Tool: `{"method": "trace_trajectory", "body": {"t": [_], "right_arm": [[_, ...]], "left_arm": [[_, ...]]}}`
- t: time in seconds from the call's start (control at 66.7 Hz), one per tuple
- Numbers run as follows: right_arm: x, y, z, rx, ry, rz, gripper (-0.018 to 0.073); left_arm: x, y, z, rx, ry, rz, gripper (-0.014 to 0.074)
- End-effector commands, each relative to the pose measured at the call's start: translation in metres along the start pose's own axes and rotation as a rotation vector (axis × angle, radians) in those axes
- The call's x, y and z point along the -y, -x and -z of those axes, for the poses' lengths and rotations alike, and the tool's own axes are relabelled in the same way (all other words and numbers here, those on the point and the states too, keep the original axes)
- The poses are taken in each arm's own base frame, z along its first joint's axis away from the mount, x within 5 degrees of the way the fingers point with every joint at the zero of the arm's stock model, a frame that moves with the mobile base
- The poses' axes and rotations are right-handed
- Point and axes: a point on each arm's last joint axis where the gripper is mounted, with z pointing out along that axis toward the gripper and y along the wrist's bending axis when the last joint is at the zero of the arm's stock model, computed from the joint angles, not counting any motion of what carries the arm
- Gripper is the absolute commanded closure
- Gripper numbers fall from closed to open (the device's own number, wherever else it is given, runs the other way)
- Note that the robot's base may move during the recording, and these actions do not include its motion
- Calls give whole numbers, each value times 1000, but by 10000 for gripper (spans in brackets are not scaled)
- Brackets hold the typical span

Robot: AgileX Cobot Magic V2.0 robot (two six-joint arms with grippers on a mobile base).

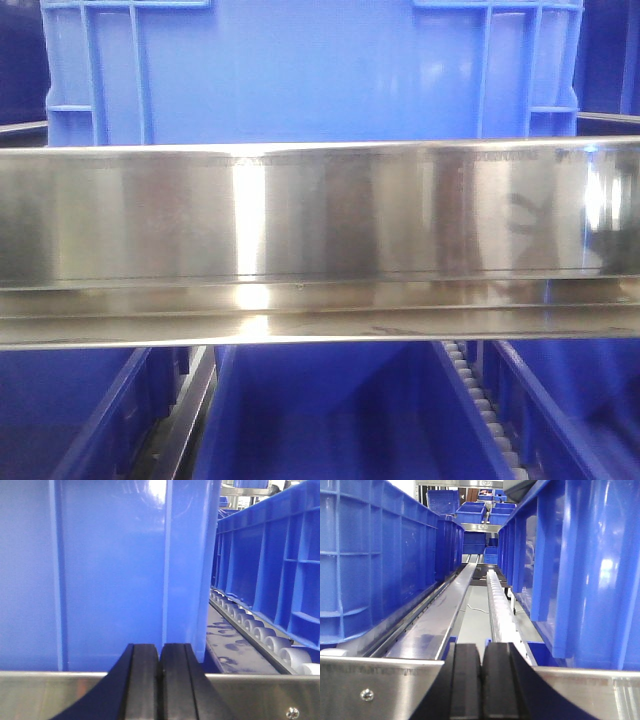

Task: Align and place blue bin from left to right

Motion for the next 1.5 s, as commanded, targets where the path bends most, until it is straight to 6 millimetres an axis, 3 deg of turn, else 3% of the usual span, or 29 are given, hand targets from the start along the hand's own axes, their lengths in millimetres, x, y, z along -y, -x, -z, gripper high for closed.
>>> {"method": "trace_trajectory", "body": {"t": [0.0,0.135,0.39,0.525,0.66,0.84,0.99,1.14,1.334,1.484], "right_arm": [[0,2,0,27,-3,8,629],[0,3,0,34,-3,8,629],[1,27,4,298,-10,8,629],[1,54,10,354,-10,8,629],[1,102,26,396,-9,8,629],[1,147,35,258,-3,9,629],[1,174,19,120,0,9,629],[1,185,-11,-41,3,9,629],[1,182,-48,-268,7,9,629],[1,177,-67,-326,8,9,629]], "left_arm": [[0,2,0,18,5,-1,707],[0,3,0,29,5,-1,707],[0,17,2,180,0,39,707],[0,51,8,212,1,39,707],[-1,94,22,246,1,39,707],[-1,140,27,147,4,42,707],[-1,166,10,-22,5,49,707],[-1,188,-19,-191,9,49,707],[-2,189,-55,-342,16,39,707],[-1,185,-65,-379,12,47,707]]}}
